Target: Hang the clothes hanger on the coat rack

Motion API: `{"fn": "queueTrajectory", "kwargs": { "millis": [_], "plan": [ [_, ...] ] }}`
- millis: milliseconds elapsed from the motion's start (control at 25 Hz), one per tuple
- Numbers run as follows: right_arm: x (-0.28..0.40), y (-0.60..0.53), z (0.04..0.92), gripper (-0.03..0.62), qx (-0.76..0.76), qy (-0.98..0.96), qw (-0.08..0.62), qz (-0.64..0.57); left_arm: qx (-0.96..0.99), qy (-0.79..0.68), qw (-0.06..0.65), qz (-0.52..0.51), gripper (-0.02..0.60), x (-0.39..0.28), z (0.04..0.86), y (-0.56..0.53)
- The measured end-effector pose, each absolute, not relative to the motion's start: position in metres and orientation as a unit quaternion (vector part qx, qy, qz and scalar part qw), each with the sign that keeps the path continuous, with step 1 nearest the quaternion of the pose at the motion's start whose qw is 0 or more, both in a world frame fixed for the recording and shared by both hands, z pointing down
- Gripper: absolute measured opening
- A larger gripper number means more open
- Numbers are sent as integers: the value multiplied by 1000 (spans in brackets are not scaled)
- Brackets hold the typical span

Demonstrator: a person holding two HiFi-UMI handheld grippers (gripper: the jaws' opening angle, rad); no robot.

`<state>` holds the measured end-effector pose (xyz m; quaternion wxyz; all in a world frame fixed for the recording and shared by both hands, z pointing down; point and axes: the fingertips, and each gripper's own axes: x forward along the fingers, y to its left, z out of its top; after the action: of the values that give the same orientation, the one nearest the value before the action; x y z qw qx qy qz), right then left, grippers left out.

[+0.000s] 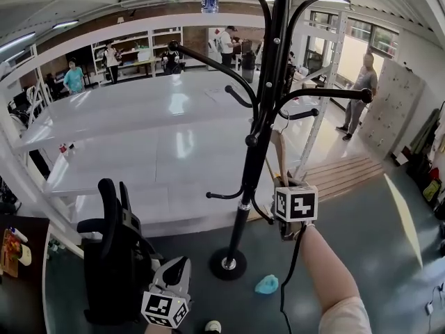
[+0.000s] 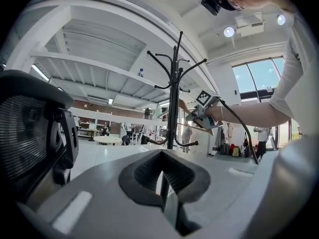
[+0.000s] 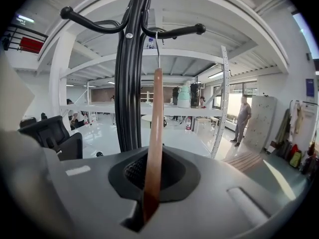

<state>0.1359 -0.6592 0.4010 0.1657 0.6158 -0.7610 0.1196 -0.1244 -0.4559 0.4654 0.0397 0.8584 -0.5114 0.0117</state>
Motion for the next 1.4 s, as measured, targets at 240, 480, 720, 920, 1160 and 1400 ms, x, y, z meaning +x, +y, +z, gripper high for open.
{"fn": "queueTrajectory", "kwargs": {
  "millis": [240, 480, 720, 920, 1160, 1400],
  "plan": [
    [136, -655, 406, 31, 611, -766, 152, 127, 857, -514, 36, 11, 0, -125, 462, -457],
    [136, -643, 388, 87, 606, -781, 89, 117, 857, -515, 28, 1, 0, -125, 451, -454],
    [139, -626, 361, 291, 601, -796, 26, 69, 858, -513, 22, -6, 0, -120, 444, -448],
    [152, -597, 348, 277, 609, -791, 18, 54, 864, -504, 13, -11, 0, -106, 436, -441],
    [158, -537, 330, 176, 623, -782, 9, -3, 871, -490, 3, -25, 0, -87, 422, -425],
    [152, -469, 338, 87, 628, -776, 11, -55, 879, -476, -1, -29, 0, -66, 418, -393]
  ]
}}
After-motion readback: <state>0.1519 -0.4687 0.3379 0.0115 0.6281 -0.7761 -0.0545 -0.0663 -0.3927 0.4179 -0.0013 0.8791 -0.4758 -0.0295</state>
